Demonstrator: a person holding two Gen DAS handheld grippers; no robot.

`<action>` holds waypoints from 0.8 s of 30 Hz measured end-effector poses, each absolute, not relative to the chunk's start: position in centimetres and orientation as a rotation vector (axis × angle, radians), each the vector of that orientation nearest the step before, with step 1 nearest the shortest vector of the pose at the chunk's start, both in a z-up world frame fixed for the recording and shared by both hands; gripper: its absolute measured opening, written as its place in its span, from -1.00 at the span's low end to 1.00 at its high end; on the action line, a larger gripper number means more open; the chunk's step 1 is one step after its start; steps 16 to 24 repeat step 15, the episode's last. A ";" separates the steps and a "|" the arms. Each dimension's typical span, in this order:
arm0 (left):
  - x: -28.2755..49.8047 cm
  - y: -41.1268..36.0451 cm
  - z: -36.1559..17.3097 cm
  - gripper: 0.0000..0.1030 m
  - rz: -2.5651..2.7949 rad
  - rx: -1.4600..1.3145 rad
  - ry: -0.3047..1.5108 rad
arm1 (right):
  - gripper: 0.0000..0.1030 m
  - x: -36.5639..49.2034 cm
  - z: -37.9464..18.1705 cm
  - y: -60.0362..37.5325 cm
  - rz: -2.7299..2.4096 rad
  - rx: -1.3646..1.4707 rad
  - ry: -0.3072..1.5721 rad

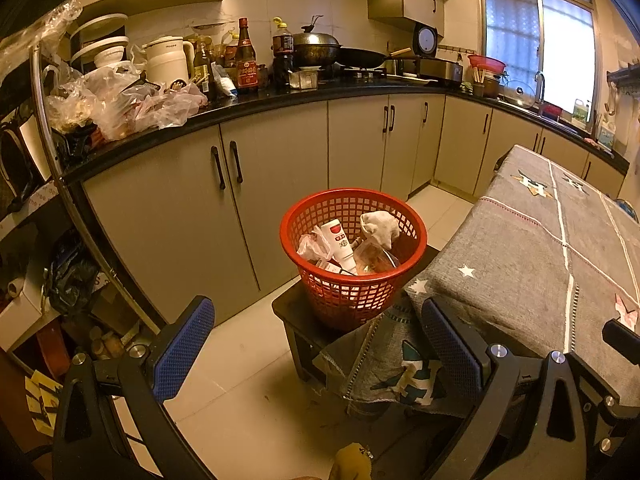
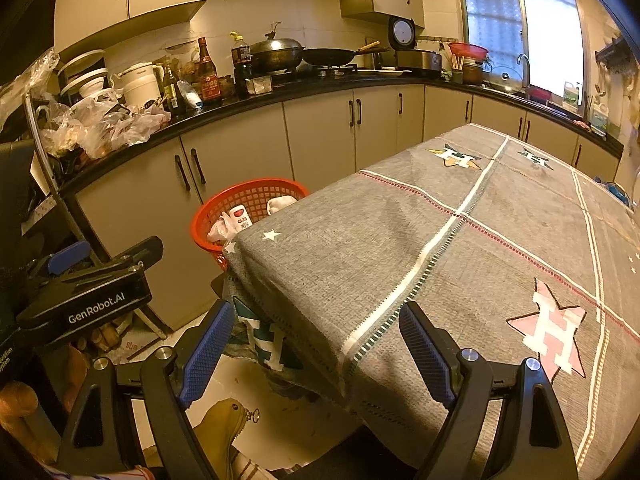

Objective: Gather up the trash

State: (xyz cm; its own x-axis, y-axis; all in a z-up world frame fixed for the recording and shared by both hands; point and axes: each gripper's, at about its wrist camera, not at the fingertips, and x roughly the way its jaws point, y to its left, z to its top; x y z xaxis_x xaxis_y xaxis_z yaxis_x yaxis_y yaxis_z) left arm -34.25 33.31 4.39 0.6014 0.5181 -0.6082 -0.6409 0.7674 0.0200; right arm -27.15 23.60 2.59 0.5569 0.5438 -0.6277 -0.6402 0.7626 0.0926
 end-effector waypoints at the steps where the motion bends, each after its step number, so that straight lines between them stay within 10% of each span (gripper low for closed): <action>1: -34.2 33.4 4.4 0.99 0.675 -0.212 0.636 | 0.72 -27.1 2.6 23.6 0.702 -0.153 0.685; 24: -34.0 33.2 5.1 0.99 0.679 -0.202 0.636 | 0.72 -26.9 2.5 23.2 0.719 -0.141 0.685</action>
